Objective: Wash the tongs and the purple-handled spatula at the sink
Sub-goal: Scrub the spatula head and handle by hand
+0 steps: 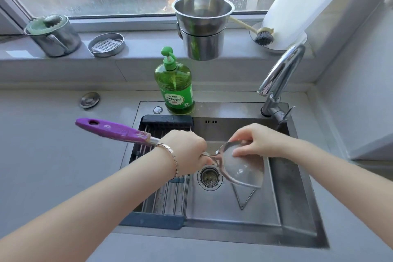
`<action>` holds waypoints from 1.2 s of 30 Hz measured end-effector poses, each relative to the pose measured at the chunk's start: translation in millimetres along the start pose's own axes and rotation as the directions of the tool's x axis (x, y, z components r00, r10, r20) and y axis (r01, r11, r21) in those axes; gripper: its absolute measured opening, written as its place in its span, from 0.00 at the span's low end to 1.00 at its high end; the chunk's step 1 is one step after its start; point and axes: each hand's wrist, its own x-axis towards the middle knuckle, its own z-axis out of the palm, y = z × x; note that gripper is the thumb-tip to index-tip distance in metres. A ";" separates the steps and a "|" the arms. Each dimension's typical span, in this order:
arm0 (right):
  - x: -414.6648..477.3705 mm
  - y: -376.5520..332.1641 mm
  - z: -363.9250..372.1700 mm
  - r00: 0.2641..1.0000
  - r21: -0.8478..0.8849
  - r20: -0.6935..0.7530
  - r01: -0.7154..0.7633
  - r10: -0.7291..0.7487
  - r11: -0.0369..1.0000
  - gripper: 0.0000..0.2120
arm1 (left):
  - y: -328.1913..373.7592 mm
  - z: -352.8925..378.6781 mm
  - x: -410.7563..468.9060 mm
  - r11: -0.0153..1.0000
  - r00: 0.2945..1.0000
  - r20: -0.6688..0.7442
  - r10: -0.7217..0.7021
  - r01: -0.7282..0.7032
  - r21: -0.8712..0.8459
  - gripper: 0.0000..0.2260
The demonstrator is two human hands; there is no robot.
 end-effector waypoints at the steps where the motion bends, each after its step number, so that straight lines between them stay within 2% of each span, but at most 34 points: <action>1: 7.2 -6.6 0.5 0.995 -0.042 0.087 -0.039 0.043 0.998 0.05 | 3.0 -1.4 1.8 0.999 1.000 0.008 0.027 -0.027 0.035 0.19; 5: 25.2 -18.4 14.4 0.963 -0.206 0.253 -0.042 0.095 0.978 0.16 | 9.0 -2.4 4.0 0.996 0.997 0.045 0.067 -0.069 0.053 0.20; 8: 18.4 -6.6 12.9 0.952 -0.015 0.286 -0.111 0.111 0.994 0.17 | 3.1 2.2 1.0 0.999 0.997 0.051 0.049 -0.049 -0.015 0.21; 11: 10.4 9.8 -0.5 0.924 0.266 0.347 -0.263 0.162 0.927 0.15 | 0.7 6.0 0.0 0.993 0.999 0.049 0.021 -0.015 -0.115 0.21; 13: 9.9 10.8 -2.5 0.915 0.253 0.370 -0.266 0.162 0.930 0.13 | 4.7 6.3 2.7 0.992 0.998 0.064 0.027 -0.019 -0.125 0.22; 16: 15.7 -3.1 6.4 0.946 -0.119 0.299 -0.096 0.128 0.988 0.12 | 12.9 4.6 8.7 0.997 0.994 0.089 0.070 -0.066 -0.044 0.21; 18: 18.2 -10.7 13.5 0.951 -0.205 0.289 -0.048 0.107 0.978 0.10 | 15.2 4.7 10.1 0.995 0.991 0.087 0.101 -0.102 0.007 0.21; 20: 15.6 -9.3 14.9 0.962 -0.183 0.253 -0.060 0.106 0.981 0.13 | 12.8 5.3 9.3 0.995 0.993 0.072 0.097 -0.097 -0.006 0.21; 22: 10.2 -0.1 7.3 0.976 -0.047 0.167 -0.137 0.143 0.990 0.17 | 7.0 6.9 6.7 0.995 0.996 0.060 0.060 -0.055 -0.082 0.21; 24: 5.6 8.5 -1.1 0.978 0.060 0.098 -0.189 0.182 0.980 0.15 | 3.1 9.5 4.3 0.991 0.998 0.055 0.029 -0.021 -0.130 0.20; 26: 5.6 10.2 -0.3 0.978 0.082 0.080 -0.200 0.194 0.976 0.14 | 3.6 11.2 3.6 0.991 0.998 0.062 0.020 -0.011 -0.136 0.19; 29: 11.2 -3.7 13.3 0.986 -0.050 0.027 -0.163 0.164 0.985 0.16 | 7.7 10.4 5.2 0.995 0.998 0.060 0.033 -0.027 -0.101 0.18; 32: 14.3 -12.7 19.0 0.988 -0.218 0.052 -0.131 0.146 0.967 0.20 | 7.5 9.6 4.9 0.998 0.997 0.044 0.067 -0.066 -0.025 0.20; 34: 12.8 -10.0 13.7 0.982 -0.120 0.005 -0.189 0.191 0.975 0.22 | 4.5 10.3 3.2 0.997 0.999 0.014 0.033 -0.032 -0.066 0.21; 36: 10.2 -5.3 7.1 0.958 0.133 -0.112 -0.247 0.262 0.960 0.19 | 3.0 11.2 2.9 0.987 0.999 -0.019 -0.050 0.047 -0.153 0.20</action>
